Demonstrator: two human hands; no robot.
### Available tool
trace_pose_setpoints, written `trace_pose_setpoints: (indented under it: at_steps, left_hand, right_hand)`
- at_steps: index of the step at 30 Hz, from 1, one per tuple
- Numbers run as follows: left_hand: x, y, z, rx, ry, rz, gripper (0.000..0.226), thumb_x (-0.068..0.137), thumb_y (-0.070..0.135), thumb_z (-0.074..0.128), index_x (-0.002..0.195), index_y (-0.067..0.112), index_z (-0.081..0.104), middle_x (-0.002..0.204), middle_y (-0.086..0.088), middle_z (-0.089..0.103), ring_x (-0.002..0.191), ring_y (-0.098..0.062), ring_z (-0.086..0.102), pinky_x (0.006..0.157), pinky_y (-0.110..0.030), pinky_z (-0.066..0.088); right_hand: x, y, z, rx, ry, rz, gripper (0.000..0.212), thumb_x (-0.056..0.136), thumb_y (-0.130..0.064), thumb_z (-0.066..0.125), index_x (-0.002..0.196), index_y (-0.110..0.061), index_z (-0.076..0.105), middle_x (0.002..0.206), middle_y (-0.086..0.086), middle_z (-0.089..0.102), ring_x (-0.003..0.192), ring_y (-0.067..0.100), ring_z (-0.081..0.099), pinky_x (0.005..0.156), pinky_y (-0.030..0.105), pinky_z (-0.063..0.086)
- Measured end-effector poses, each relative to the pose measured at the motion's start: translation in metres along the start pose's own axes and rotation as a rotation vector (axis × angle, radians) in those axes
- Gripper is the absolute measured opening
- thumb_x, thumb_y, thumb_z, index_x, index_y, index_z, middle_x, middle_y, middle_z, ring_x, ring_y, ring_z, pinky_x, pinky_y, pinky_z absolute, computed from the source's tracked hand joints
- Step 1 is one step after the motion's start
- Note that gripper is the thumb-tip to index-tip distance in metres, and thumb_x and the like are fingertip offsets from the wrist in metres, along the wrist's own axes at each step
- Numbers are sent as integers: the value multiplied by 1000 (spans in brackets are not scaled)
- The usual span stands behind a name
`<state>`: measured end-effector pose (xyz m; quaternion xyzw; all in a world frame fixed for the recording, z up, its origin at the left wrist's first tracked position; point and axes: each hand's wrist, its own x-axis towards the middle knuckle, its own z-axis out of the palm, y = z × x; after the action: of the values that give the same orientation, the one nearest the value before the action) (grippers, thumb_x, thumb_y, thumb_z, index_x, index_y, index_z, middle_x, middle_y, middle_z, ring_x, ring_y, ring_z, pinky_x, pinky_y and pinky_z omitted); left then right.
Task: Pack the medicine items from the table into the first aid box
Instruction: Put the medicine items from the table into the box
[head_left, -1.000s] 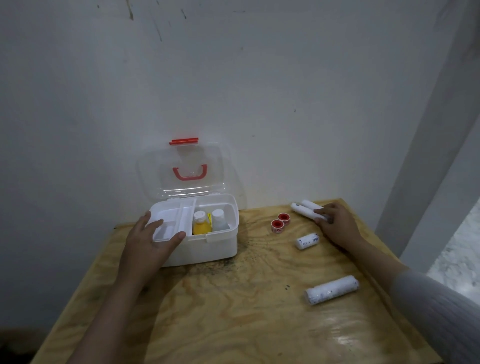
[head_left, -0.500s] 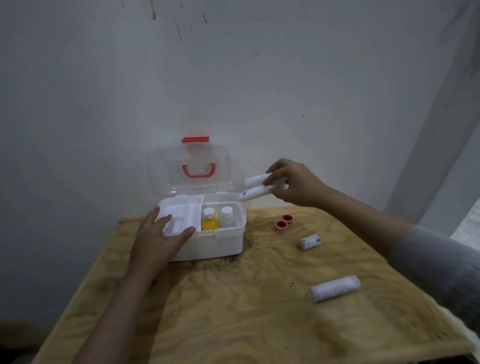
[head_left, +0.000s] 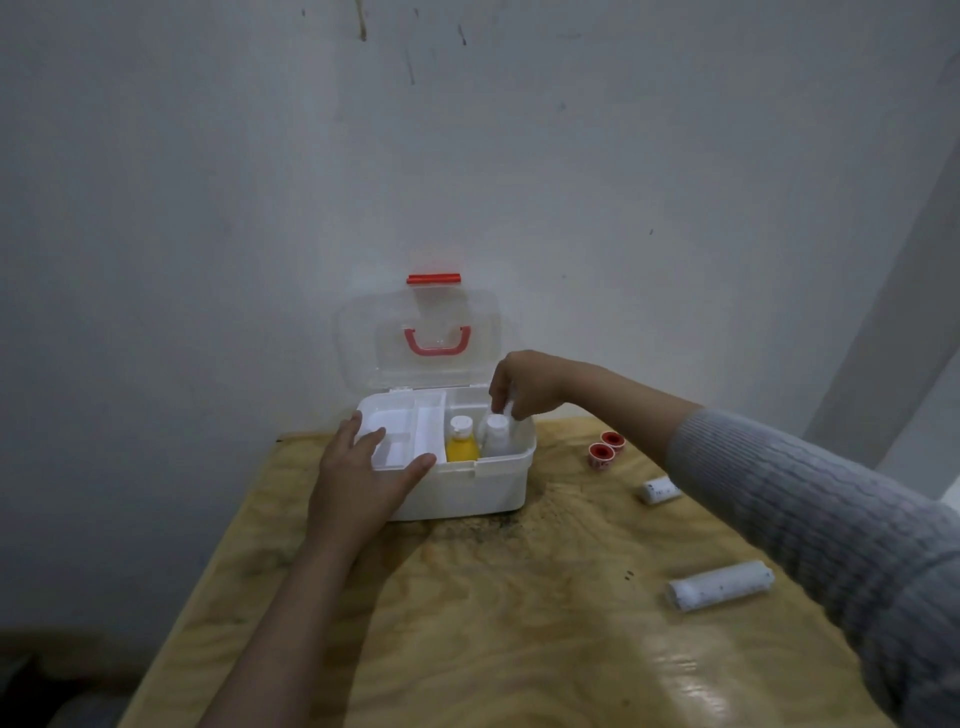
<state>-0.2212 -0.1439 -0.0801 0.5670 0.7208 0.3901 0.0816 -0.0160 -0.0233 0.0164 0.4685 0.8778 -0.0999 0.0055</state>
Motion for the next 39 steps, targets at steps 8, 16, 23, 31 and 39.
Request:
trace_pose_setpoints:
  at_steps: [8, 16, 23, 31, 39]
  left_hand:
    - [0, 0, 3, 9, 19, 13, 82, 66, 68, 65, 133, 21, 54, 156, 2, 29, 140, -23, 31, 104, -48, 39]
    - [0, 1, 3, -8, 17, 21, 81, 66, 67, 64, 133, 23, 55, 156, 1, 30, 141, -25, 31, 103, -51, 39]
    - [-1, 2, 2, 13, 32, 21, 77, 67, 66, 64, 130, 23, 56, 155, 1, 31, 140, -25, 32, 104, -51, 37]
    - [-3, 3, 1, 2, 44, 24, 68, 70, 57, 70, 126, 20, 60, 155, 0, 32, 140, -25, 31, 105, -49, 36]
    - [-3, 2, 3, 21, 43, 3, 74, 68, 63, 64, 129, 23, 57, 155, 1, 32, 139, -26, 34, 103, -51, 39]
  right_hand:
    - [-7, 12, 3, 76, 174, -52, 39, 72, -6, 72, 107, -22, 69, 122, 5, 58, 113, 20, 50, 96, 31, 41]
    - [-58, 65, -5, 140, 349, 14, 35, 73, -12, 73, 106, -23, 68, 118, 5, 61, 110, 19, 54, 96, 32, 41]
    - [-95, 111, 31, 239, 283, 150, 25, 78, -12, 69, 102, -19, 69, 110, 2, 68, 88, 13, 62, 73, 22, 48]
    - [-83, 115, 80, 174, 243, 168, 25, 78, -30, 67, 100, -18, 70, 99, 6, 65, 87, 18, 60, 74, 32, 50]
    - [-79, 121, 92, 272, 308, 196, 22, 75, -32, 73, 92, -19, 72, 92, 8, 55, 77, 16, 56, 71, 27, 47]
